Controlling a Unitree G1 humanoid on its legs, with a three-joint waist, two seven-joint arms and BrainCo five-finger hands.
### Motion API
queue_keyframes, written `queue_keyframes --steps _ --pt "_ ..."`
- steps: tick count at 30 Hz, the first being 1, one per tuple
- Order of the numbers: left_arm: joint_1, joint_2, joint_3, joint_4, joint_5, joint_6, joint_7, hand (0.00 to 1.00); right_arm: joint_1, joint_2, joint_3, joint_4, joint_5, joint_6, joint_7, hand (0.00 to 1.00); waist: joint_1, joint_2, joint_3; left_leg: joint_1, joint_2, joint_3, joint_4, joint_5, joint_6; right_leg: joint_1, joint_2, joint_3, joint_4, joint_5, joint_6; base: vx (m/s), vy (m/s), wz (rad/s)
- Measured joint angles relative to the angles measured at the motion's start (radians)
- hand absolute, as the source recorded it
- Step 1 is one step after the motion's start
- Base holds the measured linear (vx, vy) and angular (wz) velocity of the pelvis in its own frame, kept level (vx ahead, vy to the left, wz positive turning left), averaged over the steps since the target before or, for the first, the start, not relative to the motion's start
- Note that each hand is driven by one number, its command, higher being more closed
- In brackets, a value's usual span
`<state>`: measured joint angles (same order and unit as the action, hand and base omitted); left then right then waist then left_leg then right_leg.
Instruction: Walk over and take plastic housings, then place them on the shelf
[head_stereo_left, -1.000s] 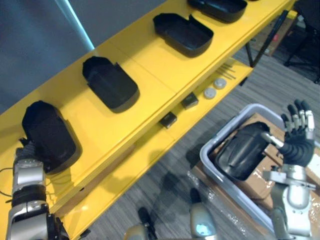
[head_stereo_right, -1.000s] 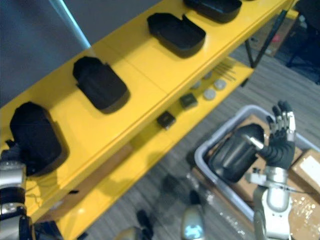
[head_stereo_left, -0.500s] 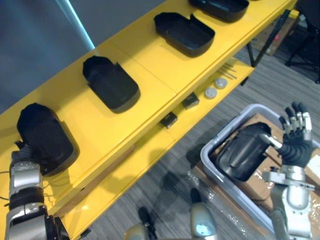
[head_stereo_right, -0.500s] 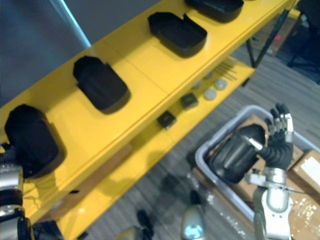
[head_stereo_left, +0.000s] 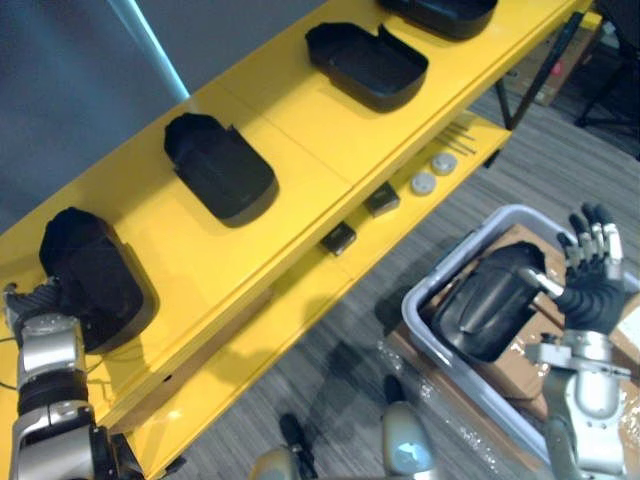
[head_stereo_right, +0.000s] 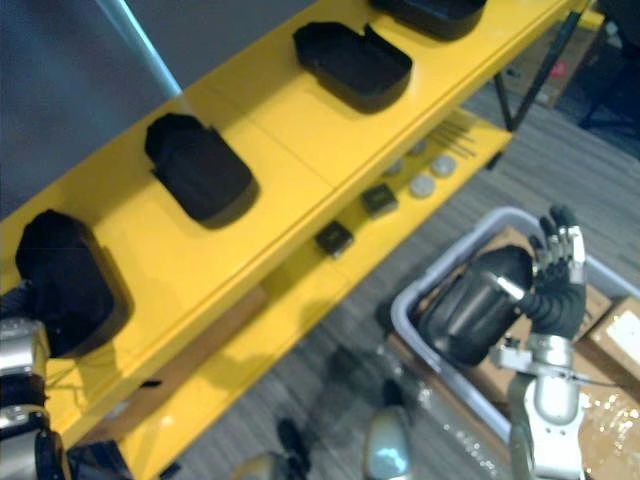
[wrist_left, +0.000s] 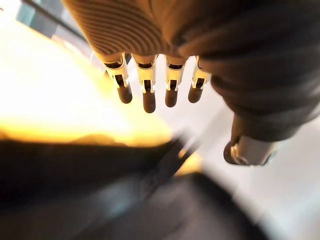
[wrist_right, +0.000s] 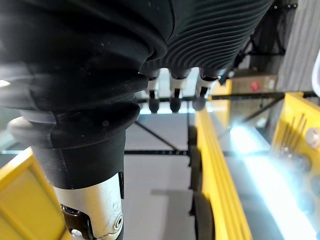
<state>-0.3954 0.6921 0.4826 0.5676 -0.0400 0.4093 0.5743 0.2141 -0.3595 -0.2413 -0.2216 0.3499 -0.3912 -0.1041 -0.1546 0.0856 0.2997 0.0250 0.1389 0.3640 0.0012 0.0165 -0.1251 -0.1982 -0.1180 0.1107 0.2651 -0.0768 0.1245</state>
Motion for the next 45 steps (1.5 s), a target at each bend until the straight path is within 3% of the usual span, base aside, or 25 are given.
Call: queue_keyframes --steps 3,4,5,7,9,11,14,16,17,20,23,27,28,32,37,39,45 --pt "0.000 0.064 0.025 -0.058 -0.008 -0.073 0.113 0.00 0.022 0.009 0.012 0.000 -0.001 -0.004 -0.002 0.00 -0.004 0.000 -0.001 0.023 -0.003 -0.001 -0.010 0.000 0.001 0.028 -0.001 -0.004 -0.019 0.004 0.003 0.00 0.000 0.00" --pt "0.000 0.090 0.026 -0.085 -0.036 -0.118 0.162 0.00 0.031 0.010 0.012 0.000 -0.002 -0.005 -0.003 0.00 -0.004 0.000 -0.004 0.024 -0.011 -0.002 -0.010 -0.001 0.003 0.033 -0.001 -0.004 -0.024 0.006 0.006 0.00 0.000 0.00" --pt "0.000 0.092 0.028 -0.089 -0.041 -0.129 0.172 0.00 0.032 0.010 0.012 0.000 -0.003 -0.005 -0.003 0.00 -0.004 0.001 -0.004 0.025 -0.011 -0.002 -0.010 -0.001 0.003 0.036 -0.001 -0.004 -0.027 0.008 0.007 0.00 0.000 0.00" --pt "0.002 0.092 0.053 -0.134 -0.072 -0.208 0.226 0.00 0.036 0.010 0.012 0.000 -0.011 -0.005 -0.004 0.00 -0.005 0.005 -0.013 0.041 -0.012 -0.002 -0.012 -0.003 0.006 0.064 -0.003 -0.005 -0.057 0.022 0.010 0.00 0.000 0.00" --pt "0.017 0.092 0.069 -0.202 -0.068 -0.257 0.246 0.00 0.042 0.012 0.011 0.000 -0.012 -0.005 -0.002 0.00 -0.006 0.007 -0.033 0.046 -0.012 -0.006 -0.016 -0.003 0.006 0.079 -0.003 -0.011 -0.074 0.027 0.010 0.01 0.006 0.03" --pt "0.083 0.092 0.079 -0.372 -0.038 -0.299 0.230 0.00 0.049 0.022 0.009 -0.003 -0.013 -0.005 0.000 0.00 -0.008 0.006 -0.058 0.047 -0.012 -0.015 -0.022 -0.003 0.007 0.089 -0.004 -0.020 -0.087 0.030 0.009 0.03 0.006 0.13" --pt "0.244 0.066 0.088 -0.704 0.055 -0.369 0.105 0.00 0.070 0.054 0.003 -0.011 -0.032 0.001 0.000 0.00 0.002 0.012 -0.103 0.050 -0.012 -0.028 -0.030 -0.003 0.007 0.101 -0.005 -0.030 -0.102 0.030 0.009 0.05 0.007 0.09" --pt "0.399 -0.040 0.079 -0.937 0.041 -0.456 -0.080 0.00 0.099 0.092 -0.028 -0.051 -0.051 0.009 0.002 0.00 0.007 0.026 -0.120 0.052 -0.016 -0.051 -0.033 -0.004 0.008 0.122 -0.010 -0.051 -0.117 0.030 0.010 0.04 0.009 0.24" --pt "0.512 -0.145 0.052 -1.045 0.006 -0.525 -0.207 0.00 0.117 0.121 -0.060 -0.078 -0.060 0.016 0.006 0.00 0.009 0.031 -0.125 0.057 -0.016 -0.057 -0.034 -0.004 0.008 0.134 -0.011 -0.060 -0.129 0.030 0.010 0.03 0.010 0.24" --pt "0.671 -0.260 0.007 -1.074 -0.046 -0.609 -0.398 0.00 0.130 0.150 -0.115 -0.078 -0.072 0.023 0.017 0.00 0.021 0.032 -0.125 0.051 -0.013 -0.087 -0.033 -0.006 0.010 0.160 -0.010 -0.087 -0.172 0.036 0.005 -0.03 -0.011 0.23" --pt "0.736 -0.273 0.010 -1.020 -0.131 -0.665 -0.539 0.00 0.136 0.165 -0.147 -0.068 -0.091 0.025 0.018 0.00 0.047 0.022 -0.123 0.037 -0.012 -0.105 -0.034 -0.006 0.011 0.171 -0.010 -0.102 -0.205 0.056 0.001 -0.04 -0.008 0.14" --pt "0.792 -0.273 0.005 -0.970 -0.191 -0.666 -0.701 0.00 0.135 0.165 -0.159 -0.043 -0.091 0.025 0.017 0.00 0.061 0.013 -0.122 0.031 -0.018 -0.115 -0.033 -0.001 0.007 0.183 -0.018 -0.113 -0.227 0.067 0.003 0.00 0.012 0.10" --pt "0.815 -0.272 0.005 -0.966 -0.229 -0.648 -0.743 0.00 0.135 0.163 -0.176 -0.037 -0.089 0.025 0.014 0.00 0.062 0.011 -0.121 0.024 -0.024 -0.124 -0.034 -0.001 0.008 0.183 -0.023 -0.120 -0.231 0.072 0.010 0.02 0.012 0.13" --pt "0.824 -0.266 0.005 -0.912 -0.275 -0.602 -0.797 0.00 0.131 0.153 -0.193 -0.025 -0.087 0.025 0.012 0.00 0.062 0.010 -0.118 0.010 -0.032 -0.139 -0.033 0.000 0.010 0.182 -0.032 -0.135 -0.231 0.076 0.014 0.03 0.011 0.13" --pt "0.753 -0.170 -0.097 -0.818 -0.275 -0.509 -0.887 0.00 0.066 0.094 -0.188 0.040 -0.087 0.024 0.006 0.00 0.063 0.020 -0.052 0.007 -0.045 -0.139 -0.033 0.000 0.016 0.179 -0.044 -0.135 -0.231 0.077 0.017 0.00 0.000 0.00" --pt "0.736 -0.145 -0.119 -0.818 -0.276 -0.482 -0.922 0.00 0.064 0.082 -0.187 0.040 -0.087 0.024 0.000 0.00 0.062 0.027 -0.041 0.004 -0.047 -0.139 -0.034 -0.001 0.018 0.176 -0.046 -0.134 -0.231 0.077 0.018 0.00 0.000 0.00" --pt "0.687 -0.064 -0.187 -0.814 -0.310 -0.339 -1.072 0.00 0.070 0.041 -0.186 0.040 -0.084 0.020 -0.005 0.00 0.050 0.042 -0.034 -0.007 -0.048 -0.139 -0.034 -0.001 0.020 0.163 -0.047 -0.132 -0.228 0.078 0.018 0.04 -0.003 -0.01"
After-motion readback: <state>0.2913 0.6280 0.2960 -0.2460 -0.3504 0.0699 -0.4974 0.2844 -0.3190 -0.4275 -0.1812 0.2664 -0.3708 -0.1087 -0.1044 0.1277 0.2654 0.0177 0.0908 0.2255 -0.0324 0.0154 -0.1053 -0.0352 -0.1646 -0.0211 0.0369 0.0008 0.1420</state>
